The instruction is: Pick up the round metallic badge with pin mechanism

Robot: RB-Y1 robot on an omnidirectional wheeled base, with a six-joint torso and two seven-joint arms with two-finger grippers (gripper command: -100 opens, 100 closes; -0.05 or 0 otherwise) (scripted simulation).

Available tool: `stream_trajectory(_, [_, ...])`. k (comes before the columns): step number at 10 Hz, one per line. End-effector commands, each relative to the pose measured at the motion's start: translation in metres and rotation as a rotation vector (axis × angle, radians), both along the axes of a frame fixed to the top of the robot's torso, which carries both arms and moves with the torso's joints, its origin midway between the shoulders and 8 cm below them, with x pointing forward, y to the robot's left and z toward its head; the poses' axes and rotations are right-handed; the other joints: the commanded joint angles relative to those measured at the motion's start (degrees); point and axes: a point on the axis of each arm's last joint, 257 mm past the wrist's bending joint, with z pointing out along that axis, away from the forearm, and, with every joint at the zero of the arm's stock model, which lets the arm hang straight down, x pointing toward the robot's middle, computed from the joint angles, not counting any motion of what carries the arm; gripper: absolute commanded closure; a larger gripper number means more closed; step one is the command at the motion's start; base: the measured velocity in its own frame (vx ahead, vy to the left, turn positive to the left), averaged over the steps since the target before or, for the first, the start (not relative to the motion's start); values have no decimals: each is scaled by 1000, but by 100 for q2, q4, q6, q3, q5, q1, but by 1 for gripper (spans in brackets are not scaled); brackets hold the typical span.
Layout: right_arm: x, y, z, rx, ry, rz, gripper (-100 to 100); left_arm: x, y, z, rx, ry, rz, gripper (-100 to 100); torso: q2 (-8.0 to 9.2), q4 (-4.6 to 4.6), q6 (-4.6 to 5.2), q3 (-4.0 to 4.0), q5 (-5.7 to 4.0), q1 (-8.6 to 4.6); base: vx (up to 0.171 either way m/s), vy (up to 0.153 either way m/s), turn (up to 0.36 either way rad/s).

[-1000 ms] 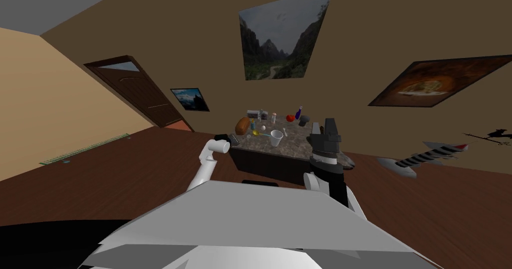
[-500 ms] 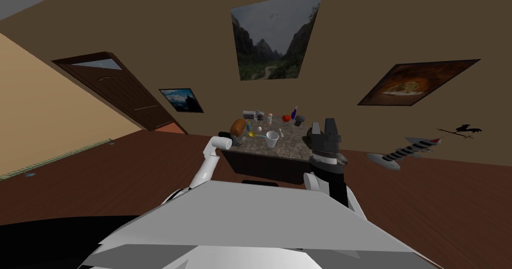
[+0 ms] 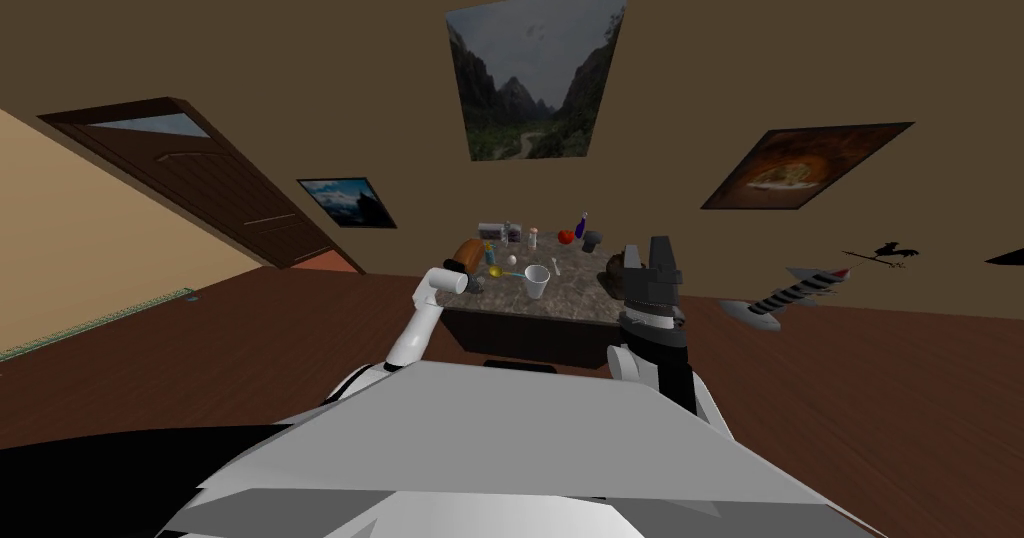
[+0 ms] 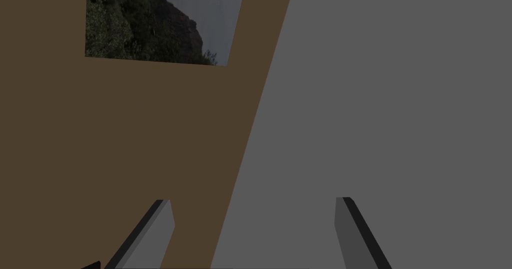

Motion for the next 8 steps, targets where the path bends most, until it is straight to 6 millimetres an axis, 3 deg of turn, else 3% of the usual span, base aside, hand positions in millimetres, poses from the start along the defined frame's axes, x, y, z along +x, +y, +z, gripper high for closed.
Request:
stream_trajectory(1, [0,0,0,0,0,0,0,-3,0,-6,0,37,13,-100,0,0,0,0,0,0,56,-38,-45])
stream_trajectory(3, [0,0,0,0,0,0,0,-4,0,-8,1,47,16,-100,3,0,0,1,-1,-6,37,-37,-44])
stream_trajectory(4, [0,0,0,0,0,0,0,-5,0,-9,1,53,18,0,12,2,-2,6,0,3,0,0,0])
stream_trajectory(5, [0,0,0,0,0,0,0,-3,1,-17,0,52,16,-100,19,4,-2,11,2,10,23,-6,3])
stream_trajectory(8, [0,0,0,0,0,0,0,0,3,-29,-1,51,14,-100,13,2,-2,7,2,10,30,-11,6])
